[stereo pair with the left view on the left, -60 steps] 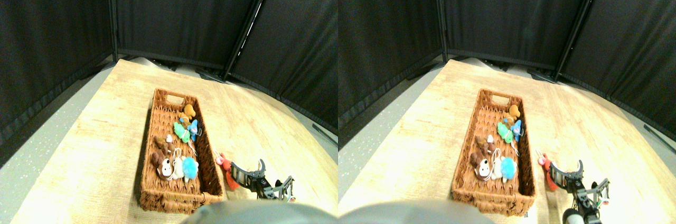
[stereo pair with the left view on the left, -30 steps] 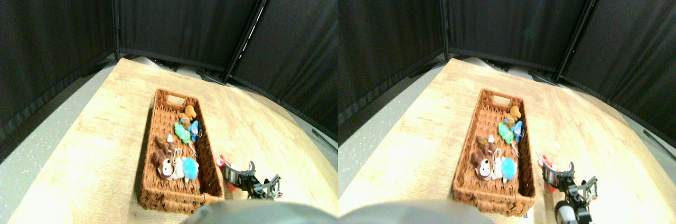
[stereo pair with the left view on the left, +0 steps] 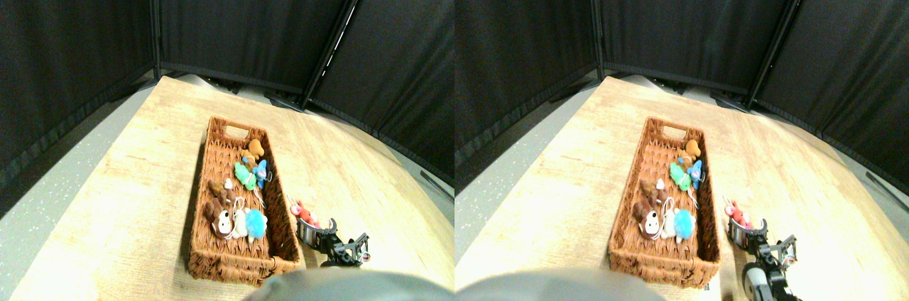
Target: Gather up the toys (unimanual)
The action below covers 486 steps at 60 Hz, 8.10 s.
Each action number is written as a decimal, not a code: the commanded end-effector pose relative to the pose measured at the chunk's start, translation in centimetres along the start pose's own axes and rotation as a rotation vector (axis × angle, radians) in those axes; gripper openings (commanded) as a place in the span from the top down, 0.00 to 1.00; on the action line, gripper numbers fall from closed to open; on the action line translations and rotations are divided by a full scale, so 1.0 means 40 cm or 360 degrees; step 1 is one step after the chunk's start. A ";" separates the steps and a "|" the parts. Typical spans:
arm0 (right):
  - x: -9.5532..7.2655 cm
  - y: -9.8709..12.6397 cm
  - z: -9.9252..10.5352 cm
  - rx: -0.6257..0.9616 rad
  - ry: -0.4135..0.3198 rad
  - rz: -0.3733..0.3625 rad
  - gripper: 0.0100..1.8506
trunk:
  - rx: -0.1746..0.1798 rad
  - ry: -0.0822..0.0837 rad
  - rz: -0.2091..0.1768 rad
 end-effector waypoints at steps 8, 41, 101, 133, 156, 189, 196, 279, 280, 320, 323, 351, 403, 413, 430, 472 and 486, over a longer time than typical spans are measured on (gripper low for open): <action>0.020 0.002 -0.001 -0.0175 -0.0131 0.0081 0.96 | -0.0044 0.0045 0.0021; 0.014 0.115 0.005 -0.0362 -0.0150 0.0357 0.95 | -0.0053 0.0006 0.0010; -0.018 0.366 -0.201 -0.0731 0.0227 0.0588 0.91 | -0.0318 -0.0114 0.0186; -0.042 0.339 -0.306 -0.0655 0.0443 0.0510 0.94 | -0.0381 -0.0113 0.0242; -0.040 0.326 -0.266 -0.0588 0.0346 0.0393 0.46 | -0.0331 -0.0096 0.0212; -0.010 0.352 0.001 -0.0585 -0.0087 0.0590 0.57 | -0.0123 -0.0049 0.0056; -0.014 0.343 0.048 -0.0564 -0.0170 0.0601 0.57 | -0.0081 -0.0032 0.0025; 0.085 0.083 0.029 -0.0022 -0.0310 0.0316 0.59 | -0.0024 0.0012 0.0010; 0.085 0.083 0.029 -0.0027 -0.0316 0.0314 0.59 | -0.0020 0.0014 0.0009; 0.069 0.066 0.087 0.0047 -0.0414 0.0403 0.62 | 0.0033 0.0033 -0.0028; 0.072 0.054 0.086 0.0059 -0.0427 0.0386 0.62 | 0.0036 0.0036 -0.0030; 0.124 0.005 0.089 0.0189 -0.0469 0.0277 0.61 | 0.0025 0.0042 -0.0021; 0.032 0.213 0.030 -0.0315 -0.0258 0.0615 0.90 | -0.0009 -0.0001 -0.0024; 0.019 0.280 -0.006 -0.0490 -0.0167 0.0628 0.88 | -0.0043 -0.0021 -0.0003; 0.020 0.325 -0.057 -0.0573 -0.0017 0.0644 0.88 | -0.0144 -0.0072 0.0056; -0.025 0.405 -0.251 -0.0632 0.0334 0.0605 0.90 | -0.0368 -0.0184 0.0195; -0.044 0.398 -0.304 -0.0644 0.0385 0.0563 0.90 | -0.0406 -0.0188 0.0215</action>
